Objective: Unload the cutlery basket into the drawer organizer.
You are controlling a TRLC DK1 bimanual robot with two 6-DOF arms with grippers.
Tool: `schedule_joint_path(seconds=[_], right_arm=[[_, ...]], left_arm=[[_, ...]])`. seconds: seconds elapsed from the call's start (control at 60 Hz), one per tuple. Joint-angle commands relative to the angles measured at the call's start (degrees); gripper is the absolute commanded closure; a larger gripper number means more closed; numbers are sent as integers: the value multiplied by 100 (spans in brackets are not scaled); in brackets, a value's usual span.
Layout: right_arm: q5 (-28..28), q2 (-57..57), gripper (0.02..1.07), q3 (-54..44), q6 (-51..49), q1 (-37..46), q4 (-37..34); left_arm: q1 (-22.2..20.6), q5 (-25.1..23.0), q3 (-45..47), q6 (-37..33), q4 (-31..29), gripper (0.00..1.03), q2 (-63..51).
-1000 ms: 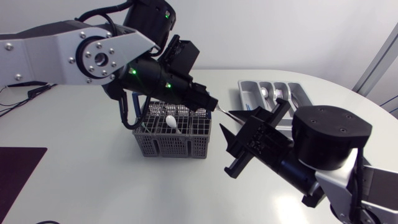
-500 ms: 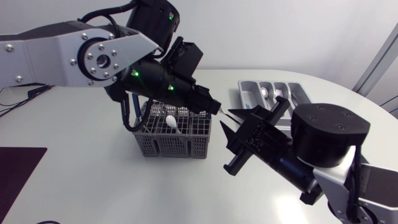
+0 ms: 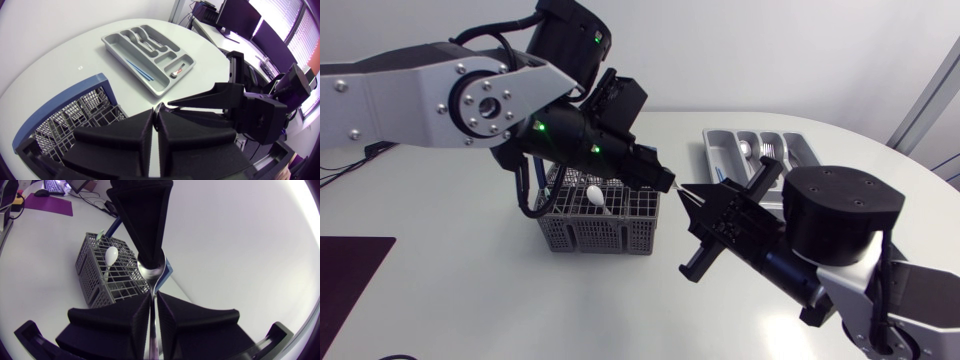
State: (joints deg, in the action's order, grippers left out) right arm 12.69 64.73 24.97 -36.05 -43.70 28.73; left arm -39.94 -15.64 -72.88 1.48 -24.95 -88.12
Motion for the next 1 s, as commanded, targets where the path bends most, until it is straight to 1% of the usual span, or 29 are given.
schedule_joint_path(seconds=[0.0,0.083,0.267,0.317,0.35,0.4,0.417,0.433,0.467,0.483,0.533,0.567,0.583,0.617,0.717,0.783,0.883,0.933,0.983], right_arm=[[23,66,97,157,-16,28,80],[14,84,101,157,2,28,80],[14,92,101,131,2,28,80],[14,92,101,122,11,28,80],[14,92,101,113,11,28,80],[14,75,101,104,2,28,80],[14,66,101,96,-7,28,80],[14,49,101,87,-7,28,80],[6,13,101,69,-16,28,71],[-3,-22,101,52,-33,28,62],[-56,-101,101,17,-51,46,27],[-100,-162,101,-1,-77,81,-8],[-161,-206,101,-27,-95,134,-25],[-223,-277,101,-54,-104,187,-61],[-574,-575,101,-150,-104,486,-333],[-829,-813,101,-230,-95,705,-544],[-1374,-1191,101,-300,-104,1189,-975],[-1673,-1349,101,-344,-148,1461,-1186],[-1919,-1454,101,-397,-227,1742,-1282]], left_arm=[[-57,-53,151,-24,-19,100,110],[-66,-53,169,-24,-19,100,110],[-84,-53,195,-24,-19,99,110],[-84,-53,195,-24,-10,98,119],[-75,-53,178,-24,-10,95,137],[-49,-53,160,-24,-10,82,172],[-40,-53,160,-24,-10,75,198],[-31,-53,160,-24,-10,73,198],[4,-53,151,-24,-1,61,260],[48,-53,125,-16,-1,50,295],[136,-53,90,-16,-1,40,365],[224,-53,72,-24,8,29,409],[259,-53,55,-33,8,26,427],[356,-53,20,-77,-1,20,453],[646,-53,-51,-191,-19,20,559],[804,-53,-77,-446,-63,18,603],[1085,-45,-165,-982,-326,18,585],[1296,-53,-200,-1141,-467,18,559],[1331,-53,-200,-1308,-616,18,550]])
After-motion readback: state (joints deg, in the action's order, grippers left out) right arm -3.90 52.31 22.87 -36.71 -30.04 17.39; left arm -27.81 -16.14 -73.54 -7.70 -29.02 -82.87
